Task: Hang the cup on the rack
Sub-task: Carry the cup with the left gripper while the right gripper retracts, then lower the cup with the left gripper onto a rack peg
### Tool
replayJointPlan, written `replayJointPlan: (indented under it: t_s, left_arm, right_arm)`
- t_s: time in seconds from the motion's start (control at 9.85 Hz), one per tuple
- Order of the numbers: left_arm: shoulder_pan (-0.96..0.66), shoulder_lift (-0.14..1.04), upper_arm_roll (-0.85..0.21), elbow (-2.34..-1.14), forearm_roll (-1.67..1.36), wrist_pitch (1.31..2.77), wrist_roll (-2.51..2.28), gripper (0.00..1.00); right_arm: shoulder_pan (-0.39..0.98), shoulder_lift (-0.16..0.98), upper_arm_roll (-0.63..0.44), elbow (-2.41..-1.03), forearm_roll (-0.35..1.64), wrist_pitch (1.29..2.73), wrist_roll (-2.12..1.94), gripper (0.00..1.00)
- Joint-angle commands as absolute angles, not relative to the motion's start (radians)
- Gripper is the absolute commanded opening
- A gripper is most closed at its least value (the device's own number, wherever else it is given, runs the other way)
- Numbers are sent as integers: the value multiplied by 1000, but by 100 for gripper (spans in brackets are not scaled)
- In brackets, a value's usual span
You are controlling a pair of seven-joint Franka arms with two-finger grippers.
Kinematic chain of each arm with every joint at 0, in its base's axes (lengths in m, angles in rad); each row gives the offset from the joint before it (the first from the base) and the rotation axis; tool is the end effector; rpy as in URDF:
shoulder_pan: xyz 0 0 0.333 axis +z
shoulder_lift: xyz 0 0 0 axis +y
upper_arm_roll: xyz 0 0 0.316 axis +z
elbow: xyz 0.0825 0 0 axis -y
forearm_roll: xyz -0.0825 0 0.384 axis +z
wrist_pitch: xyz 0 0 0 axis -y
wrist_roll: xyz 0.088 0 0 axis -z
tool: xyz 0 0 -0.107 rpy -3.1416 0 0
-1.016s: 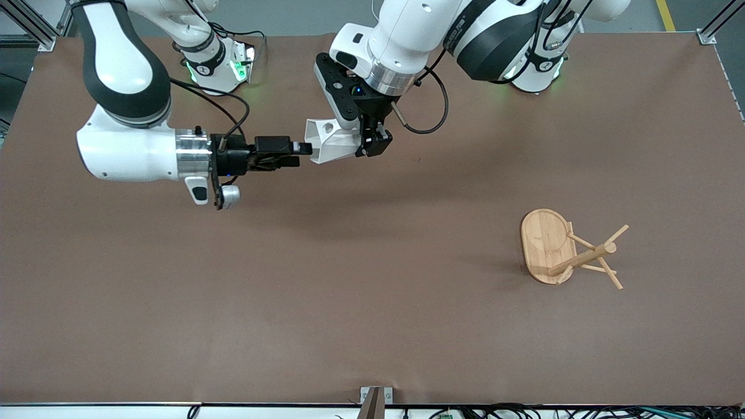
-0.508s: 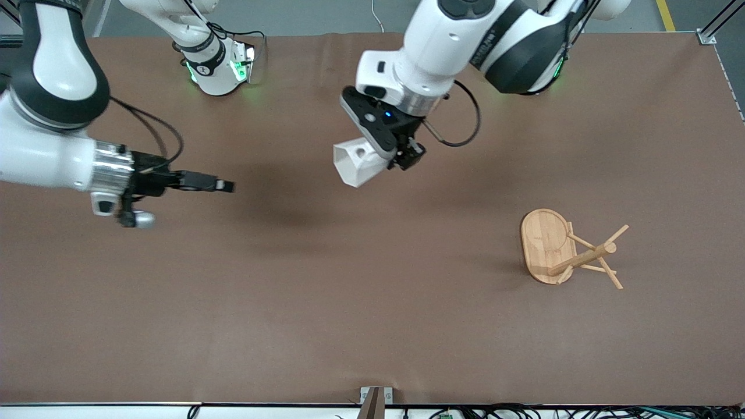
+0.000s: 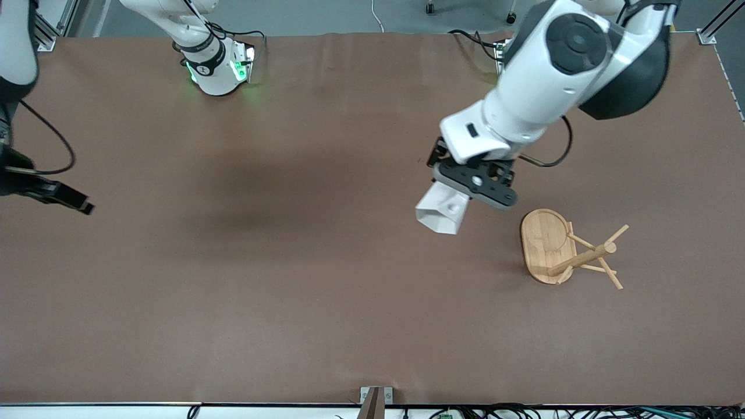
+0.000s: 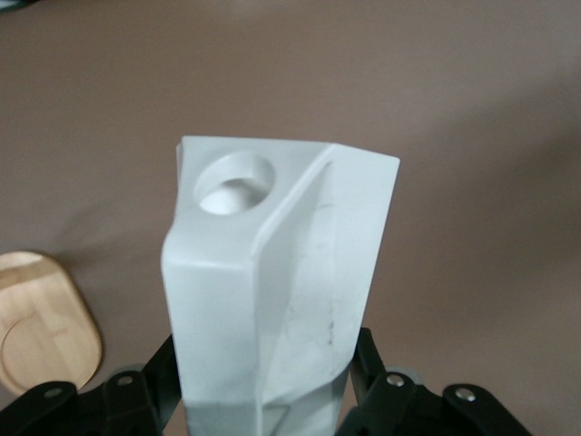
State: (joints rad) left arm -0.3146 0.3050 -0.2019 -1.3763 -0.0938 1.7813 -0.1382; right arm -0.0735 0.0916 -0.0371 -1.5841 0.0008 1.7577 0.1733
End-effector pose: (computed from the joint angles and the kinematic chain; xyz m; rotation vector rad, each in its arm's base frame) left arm 0.5806 -0.3167 0.5559 2.9167 -0.5176 0.0763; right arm 0.5945 -0.0650 0.5826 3.1074 -0.4438 0.1289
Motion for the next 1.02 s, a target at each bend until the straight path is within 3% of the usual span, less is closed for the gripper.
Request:
replayJointPlan:
  t_s: [0.0,0.2,0.41,0.91]
  left_arm:
    - [-261,257,-204,-1542,-78,1817,-175,1]
    - [-180,177,-193,-1739,-80,1932,-141,1]
    - [-137,131,-140,-1866,-78,1968,-18,0]
    - [-114,138,-58,-1939,-78,2059,176,0]
  right_arm:
    - [-66,48,-37,-1502,-16,1599,208,100]
    - [-69,48,-57,-1402,-25,1432,67,100]
    - [-66,43,-83,-1387,-34,1425,34,100]
    - [-83,31,-87,-1425,-21,1505,38,100]
